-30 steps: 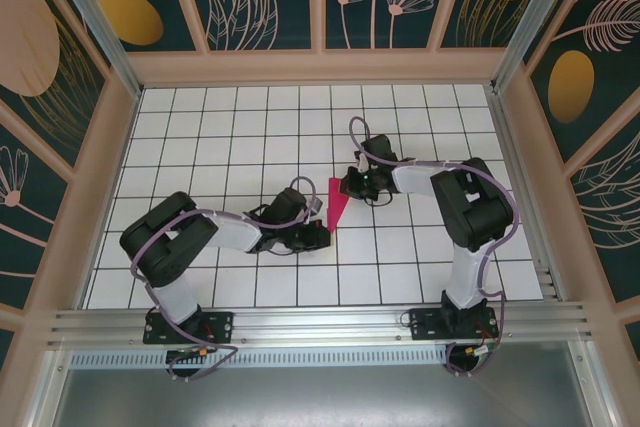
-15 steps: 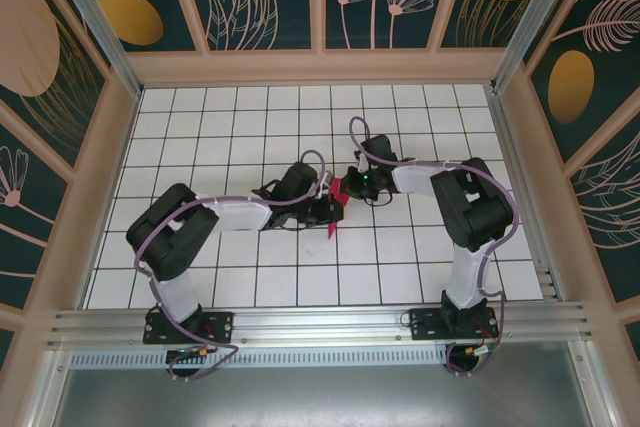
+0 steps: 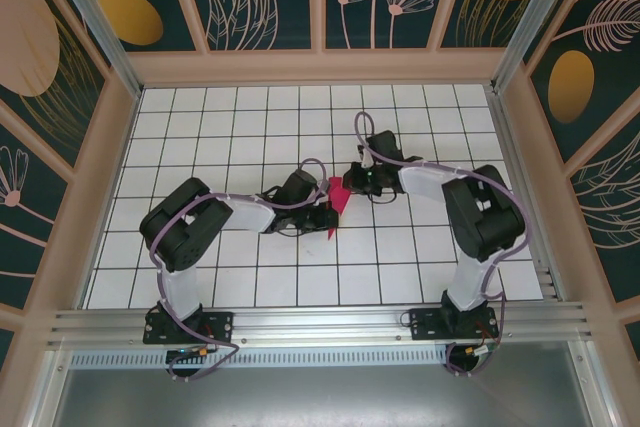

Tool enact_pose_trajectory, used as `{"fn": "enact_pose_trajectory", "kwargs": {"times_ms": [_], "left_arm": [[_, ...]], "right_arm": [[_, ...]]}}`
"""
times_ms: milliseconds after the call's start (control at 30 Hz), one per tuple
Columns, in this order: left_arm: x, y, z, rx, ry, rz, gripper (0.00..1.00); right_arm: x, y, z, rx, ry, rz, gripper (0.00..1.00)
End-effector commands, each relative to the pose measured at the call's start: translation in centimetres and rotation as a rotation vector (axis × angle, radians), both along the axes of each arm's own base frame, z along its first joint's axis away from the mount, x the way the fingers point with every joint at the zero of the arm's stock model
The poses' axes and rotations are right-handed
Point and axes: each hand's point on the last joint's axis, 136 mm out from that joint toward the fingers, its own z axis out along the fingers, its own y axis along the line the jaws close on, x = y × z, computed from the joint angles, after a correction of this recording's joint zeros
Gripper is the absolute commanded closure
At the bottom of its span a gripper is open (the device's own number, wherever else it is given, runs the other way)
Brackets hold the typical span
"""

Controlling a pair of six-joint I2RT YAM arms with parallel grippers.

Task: Fold a paper plane with a square sheet of paper (fold left side to right side)
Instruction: Fold the wing at the center of the table.

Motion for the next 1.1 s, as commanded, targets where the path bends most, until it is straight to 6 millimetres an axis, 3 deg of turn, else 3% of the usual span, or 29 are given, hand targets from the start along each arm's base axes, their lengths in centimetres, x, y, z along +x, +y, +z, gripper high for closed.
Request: {"fn": "enact_pose_trajectory", "kwargs": {"times_ms": [0, 200, 367, 533, 733, 767, 1067], "left_arm": [[-2.3, 2.8, -4.5, 0.153, 0.091, 0.021, 0.99], [-2.4, 2.8, -4.4, 0.153, 0.088, 0.022, 1.0], [-2.4, 2.8, -4.4, 0.156, 0.085, 0.019, 1.0], [-2.6, 2.9, -4.4, 0.158, 0.085, 0.021, 1.0], [-2.8, 3.0, -4.6, 0.162, 0.089, 0.02, 1.0], [-2.8, 3.1, -4.6, 0.163, 0.09, 0.02, 1.0], [-3.1, 3.2, -4.7, 0.16, 0.095, 0.02, 1.0]], "right_arm": [[-1.9, -0.2, 1.2, -0.009, -0.022, 0.027, 1.0], [-5.0, 1.8, -0.7, 0.018, 0.031, 0.045, 1.0], [-4.9, 2.7, -2.3, 0.012, 0.056, 0.05, 1.0], [-3.8, 2.2, -4.3, -0.062, 0.064, 0.043, 1.0], [-2.4, 1.3, -5.0, -0.096, 0.05, 0.027, 1.0], [-1.5, 0.2, -5.1, -0.098, 0.049, -0.001, 1.0], [3.0, -3.1, -5.2, -0.124, 0.027, -0.066, 0.99]]}}
